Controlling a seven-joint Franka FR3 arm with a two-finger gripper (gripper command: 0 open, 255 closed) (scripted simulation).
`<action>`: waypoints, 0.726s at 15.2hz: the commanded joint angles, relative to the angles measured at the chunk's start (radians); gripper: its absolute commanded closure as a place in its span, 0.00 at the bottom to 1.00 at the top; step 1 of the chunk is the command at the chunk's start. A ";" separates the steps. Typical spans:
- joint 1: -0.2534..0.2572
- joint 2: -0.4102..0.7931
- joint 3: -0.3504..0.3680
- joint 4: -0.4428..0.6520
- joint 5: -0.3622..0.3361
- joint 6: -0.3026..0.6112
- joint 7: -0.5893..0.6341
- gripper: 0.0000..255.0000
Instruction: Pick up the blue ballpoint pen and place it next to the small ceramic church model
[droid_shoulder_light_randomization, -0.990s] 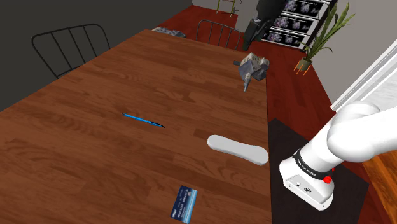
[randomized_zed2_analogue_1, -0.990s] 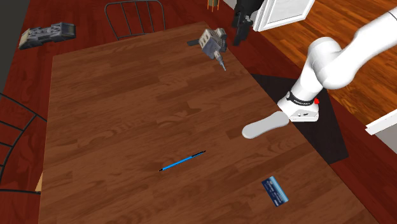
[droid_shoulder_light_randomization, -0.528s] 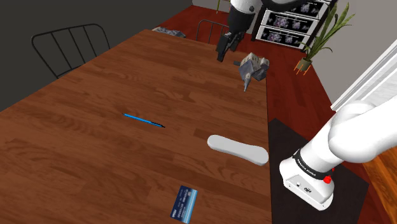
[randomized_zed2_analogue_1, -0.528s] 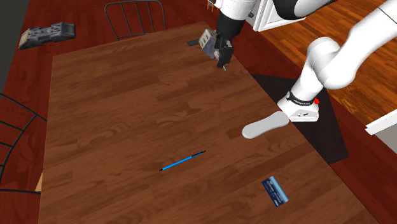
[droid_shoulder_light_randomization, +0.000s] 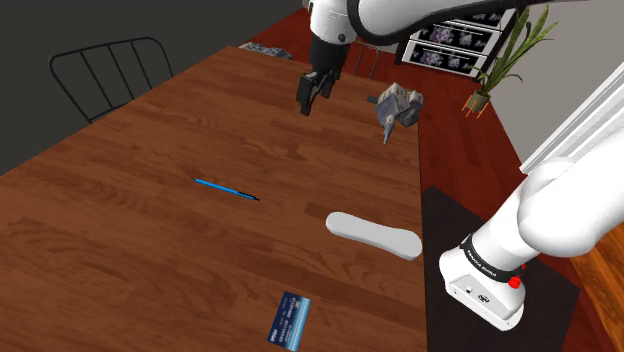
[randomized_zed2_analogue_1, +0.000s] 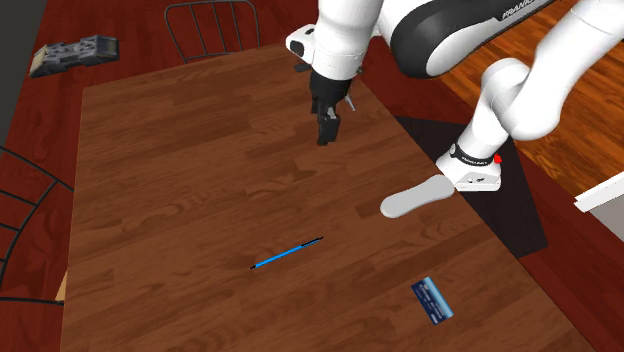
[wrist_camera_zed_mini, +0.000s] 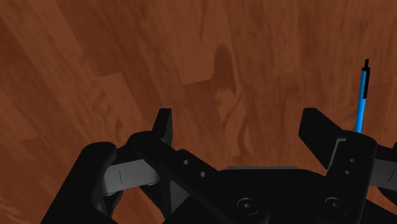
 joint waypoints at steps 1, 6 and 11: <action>0.012 0.059 0.019 0.032 -0.007 0.021 0.012 0.00; 0.046 0.220 0.063 0.141 -0.042 0.055 0.048 0.00; 0.095 0.386 0.094 0.273 -0.090 0.068 0.083 0.00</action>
